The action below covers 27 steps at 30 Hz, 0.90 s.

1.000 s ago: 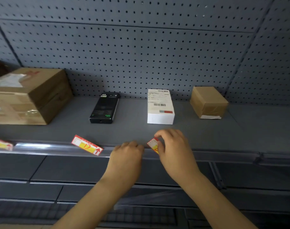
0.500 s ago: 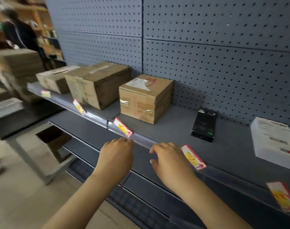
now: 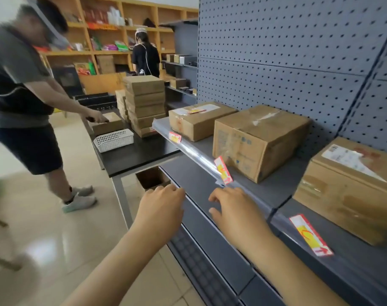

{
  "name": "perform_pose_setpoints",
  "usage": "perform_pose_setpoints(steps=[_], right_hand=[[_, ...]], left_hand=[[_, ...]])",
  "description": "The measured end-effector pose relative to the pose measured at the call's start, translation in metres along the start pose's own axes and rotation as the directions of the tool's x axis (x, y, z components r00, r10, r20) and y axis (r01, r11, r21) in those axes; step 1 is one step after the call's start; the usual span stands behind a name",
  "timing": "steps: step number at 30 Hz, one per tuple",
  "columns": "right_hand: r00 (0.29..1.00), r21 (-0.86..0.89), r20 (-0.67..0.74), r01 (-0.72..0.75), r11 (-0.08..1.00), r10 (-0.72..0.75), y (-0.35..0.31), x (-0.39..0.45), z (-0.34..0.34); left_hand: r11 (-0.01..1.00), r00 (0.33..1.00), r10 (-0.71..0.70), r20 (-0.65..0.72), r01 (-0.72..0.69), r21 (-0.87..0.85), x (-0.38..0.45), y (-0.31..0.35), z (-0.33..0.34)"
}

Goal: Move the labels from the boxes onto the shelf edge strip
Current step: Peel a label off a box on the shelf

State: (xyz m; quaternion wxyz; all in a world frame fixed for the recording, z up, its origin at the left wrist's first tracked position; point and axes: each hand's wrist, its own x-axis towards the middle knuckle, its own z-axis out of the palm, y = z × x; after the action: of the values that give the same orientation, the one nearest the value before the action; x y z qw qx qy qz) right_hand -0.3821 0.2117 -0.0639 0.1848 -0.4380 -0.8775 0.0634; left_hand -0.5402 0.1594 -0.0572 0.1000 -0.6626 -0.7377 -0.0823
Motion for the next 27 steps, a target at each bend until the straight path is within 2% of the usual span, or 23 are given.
perform_pose_setpoints(steps=[4,11,18,23,27], right_hand=[[0.999,0.021,-0.038,0.021,1.0,-0.02,-0.009,0.074,0.022],[1.0,0.045,-0.016,0.02,0.999,-0.019,-0.015,0.195,0.05],[0.998,0.065,-0.061,-0.013,0.998,0.016,-0.025,0.301,0.064],[0.963,0.062,-0.155,-0.211,0.975,0.219,-0.015,0.369,0.081],[0.861,0.053,-0.243,-0.448,0.892,0.447,-0.002,0.418,0.086]], left_hand=[[1.0,0.999,-0.027,0.022,0.027,-0.004,0.045,-0.044,0.011],[0.996,0.995,-0.083,0.06,0.084,-0.009,0.133,-0.113,0.027],[0.996,0.997,-0.042,0.061,0.047,-0.074,0.216,-0.179,0.052],[0.992,0.998,0.062,0.027,-0.059,-0.114,0.29,-0.225,0.061],[0.972,0.984,0.18,0.01,-0.176,-0.156,0.347,-0.258,0.059]])
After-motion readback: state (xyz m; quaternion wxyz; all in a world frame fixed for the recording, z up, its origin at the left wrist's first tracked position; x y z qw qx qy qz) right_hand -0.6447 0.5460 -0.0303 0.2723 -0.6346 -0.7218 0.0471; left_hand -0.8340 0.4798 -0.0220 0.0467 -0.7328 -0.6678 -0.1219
